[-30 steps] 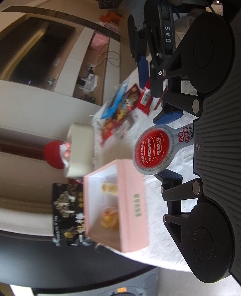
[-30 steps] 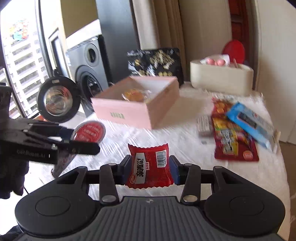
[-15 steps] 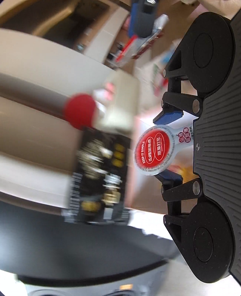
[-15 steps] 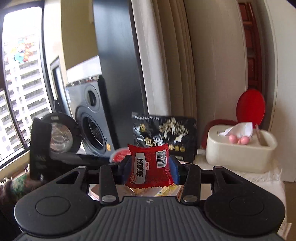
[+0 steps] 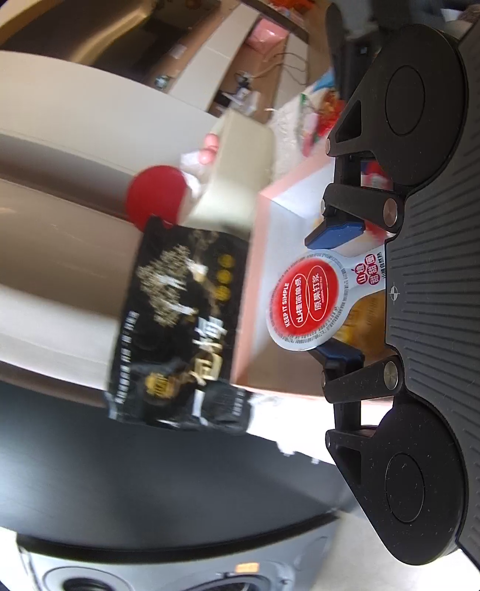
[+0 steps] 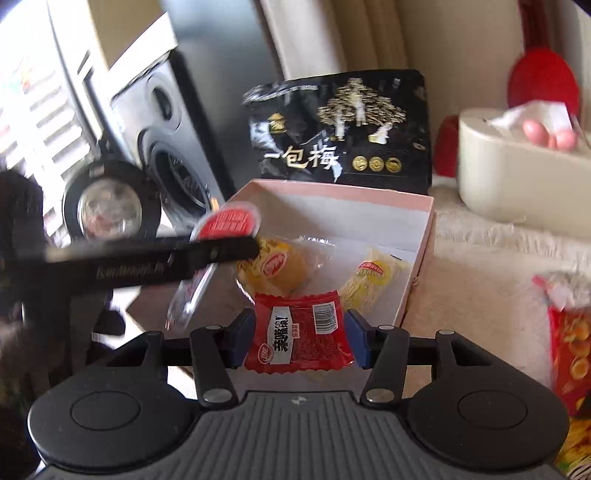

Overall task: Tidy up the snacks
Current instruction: 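Carry the jelly cup and candy packet over the pink box with both tools, then release the jelly cup into the box while right tool reaches the blue bag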

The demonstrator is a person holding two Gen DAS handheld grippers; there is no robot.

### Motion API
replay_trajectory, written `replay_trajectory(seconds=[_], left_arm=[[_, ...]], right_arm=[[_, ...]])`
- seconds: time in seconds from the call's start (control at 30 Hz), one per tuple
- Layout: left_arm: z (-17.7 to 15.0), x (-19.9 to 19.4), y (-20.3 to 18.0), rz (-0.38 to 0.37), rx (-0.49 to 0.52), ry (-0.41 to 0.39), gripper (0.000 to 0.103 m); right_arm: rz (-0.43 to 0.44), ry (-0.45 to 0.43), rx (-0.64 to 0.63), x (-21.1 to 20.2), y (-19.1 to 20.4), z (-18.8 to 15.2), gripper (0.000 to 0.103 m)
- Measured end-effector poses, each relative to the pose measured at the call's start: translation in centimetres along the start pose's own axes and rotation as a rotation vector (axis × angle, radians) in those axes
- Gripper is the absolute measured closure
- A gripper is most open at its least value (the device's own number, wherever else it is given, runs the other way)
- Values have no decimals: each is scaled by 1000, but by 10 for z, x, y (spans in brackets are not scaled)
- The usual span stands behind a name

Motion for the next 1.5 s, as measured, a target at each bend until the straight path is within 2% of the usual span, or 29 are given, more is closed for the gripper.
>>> replay_trajectory(seconds=[0.1, 0.2, 0.27, 0.37, 0.43, 0.5, 0.57, 0.63, 0.73, 0.8, 0.87, 0.93, 1.0, 1.1, 1.13, 1.2, 1.33, 1.5], left_arm=[[0, 3, -4, -9, -26, 5, 45], [-6, 9, -17, 1, 29, 57, 45], [-11, 14, -30, 11, 94, 96, 45], [-19, 19, -47, -18, 131, 147, 45], [-25, 24, -57, -18, 166, 214, 45], [-34, 27, -70, 42, 253, 276, 45], [-39, 28, -78, 86, 290, 294, 45], [-37, 20, -75, 62, 206, 240, 45], [-25, -2, -65, 29, 40, 86, 45], [-19, -18, -63, 42, -19, 27, 46], [-20, -30, -70, 43, -30, 7, 47], [-25, -37, -87, -24, 2, 31, 47], [-36, -43, -109, -94, 39, 61, 47], [-60, -51, -140, -149, 67, 87, 47], [-68, -51, -147, -161, 67, 99, 47], [-86, -50, -160, -185, 69, 128, 47], [-115, -44, -169, -206, 25, 189, 47], [-131, -41, -159, -170, -16, 236, 47]], right_arm=[[-46, -10, -123, -9, 4, -11, 53], [-107, -33, -208, -18, -2, -23, 53], [-97, -51, -189, -26, -12, -27, 52], [-31, -79, -103, -46, -28, -29, 47], [-2, -119, -70, -63, -39, -32, 40], [-45, -167, -57, -81, -49, -37, 31], [-74, -209, -42, -94, -60, -42, 30], [-59, -219, -6, -100, -71, -44, 30], [-80, -231, 20, -106, -83, -45, 30], [-115, -252, 33, -110, -92, -45, 30], [-139, -257, 79, -116, -109, -49, 30], [-161, -248, 121, -120, -125, -54, 30], [-224, -250, 134, -125, -141, -61, 30], [-330, -244, 155, -129, -166, -69, 29], [-347, -239, 165, -130, -174, -71, 24], [-335, -207, 157, -124, -192, -71, 16], [-343, -149, 154, -100, -220, -65, 16], [-274, -88, 299, -62, -270, -56, 16]])
Point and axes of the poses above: each gripper's, at about its wrist camera, not at the fingertips, and x roughly the way its jaws point, y to its left, z to its top, the point moved 3 cm from there along x, roughly the way its jaws point, and after that the axes turned 10 degrees about -z, right-handed, at the moved point
